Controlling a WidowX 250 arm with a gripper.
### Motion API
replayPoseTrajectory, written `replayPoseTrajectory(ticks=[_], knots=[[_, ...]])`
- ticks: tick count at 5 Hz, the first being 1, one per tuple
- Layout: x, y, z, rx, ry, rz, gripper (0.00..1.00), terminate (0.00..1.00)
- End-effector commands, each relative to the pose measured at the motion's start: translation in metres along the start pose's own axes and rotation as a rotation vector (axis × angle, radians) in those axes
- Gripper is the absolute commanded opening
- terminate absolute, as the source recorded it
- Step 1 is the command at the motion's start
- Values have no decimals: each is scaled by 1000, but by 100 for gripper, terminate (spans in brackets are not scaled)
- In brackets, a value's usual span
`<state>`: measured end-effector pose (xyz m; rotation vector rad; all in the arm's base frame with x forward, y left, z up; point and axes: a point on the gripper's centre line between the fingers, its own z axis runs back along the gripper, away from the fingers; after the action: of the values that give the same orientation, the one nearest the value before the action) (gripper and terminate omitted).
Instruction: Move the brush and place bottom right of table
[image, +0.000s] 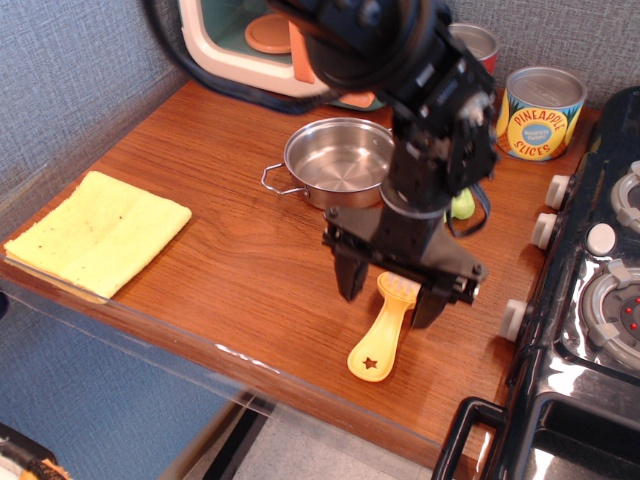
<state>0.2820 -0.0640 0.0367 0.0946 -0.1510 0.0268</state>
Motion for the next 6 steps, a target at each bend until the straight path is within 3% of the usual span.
replayPoseTrajectory(ticks=[1,2,3,4,6], knots=[[7,52,71,-57,-151,49,100,0],[14,85,82,-123,-191,23,100,0],[19,105,77,-158,-166,-29,100,0],[16,120,69,-154,-140,-27,100,0],[6,136,59,-18,-60,-58,100,0]])
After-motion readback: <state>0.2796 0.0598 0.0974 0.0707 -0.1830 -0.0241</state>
